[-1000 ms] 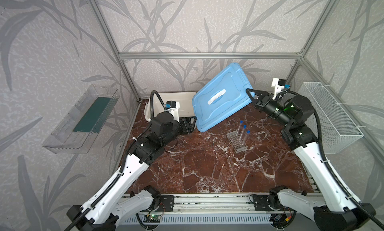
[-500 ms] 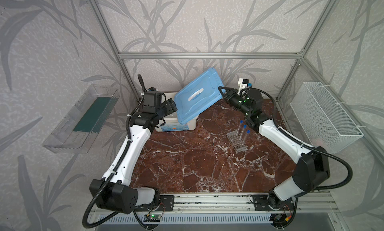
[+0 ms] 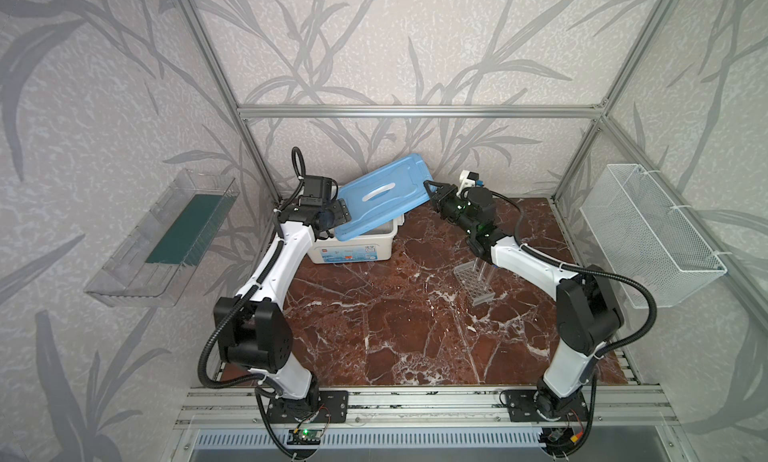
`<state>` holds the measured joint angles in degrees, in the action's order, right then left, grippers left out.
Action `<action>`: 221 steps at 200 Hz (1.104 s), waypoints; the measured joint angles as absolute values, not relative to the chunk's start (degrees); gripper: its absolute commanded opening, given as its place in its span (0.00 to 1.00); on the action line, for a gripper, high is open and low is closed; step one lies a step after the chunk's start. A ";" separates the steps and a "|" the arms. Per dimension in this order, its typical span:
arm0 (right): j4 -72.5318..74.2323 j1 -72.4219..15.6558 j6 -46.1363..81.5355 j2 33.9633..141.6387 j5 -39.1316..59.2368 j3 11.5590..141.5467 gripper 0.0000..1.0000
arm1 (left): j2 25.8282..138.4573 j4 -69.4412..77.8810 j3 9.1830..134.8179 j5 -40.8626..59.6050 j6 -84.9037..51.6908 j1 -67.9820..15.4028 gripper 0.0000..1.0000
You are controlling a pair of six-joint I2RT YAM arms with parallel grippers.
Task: Organize the chemistry lab equipment
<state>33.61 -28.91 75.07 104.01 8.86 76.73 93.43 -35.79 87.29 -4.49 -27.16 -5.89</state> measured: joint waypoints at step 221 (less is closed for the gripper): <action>19.92 -31.16 67.61 114.26 18.57 81.12 0.66 | 107.68 -45.82 102.78 -16.69 -22.22 -4.32 0.85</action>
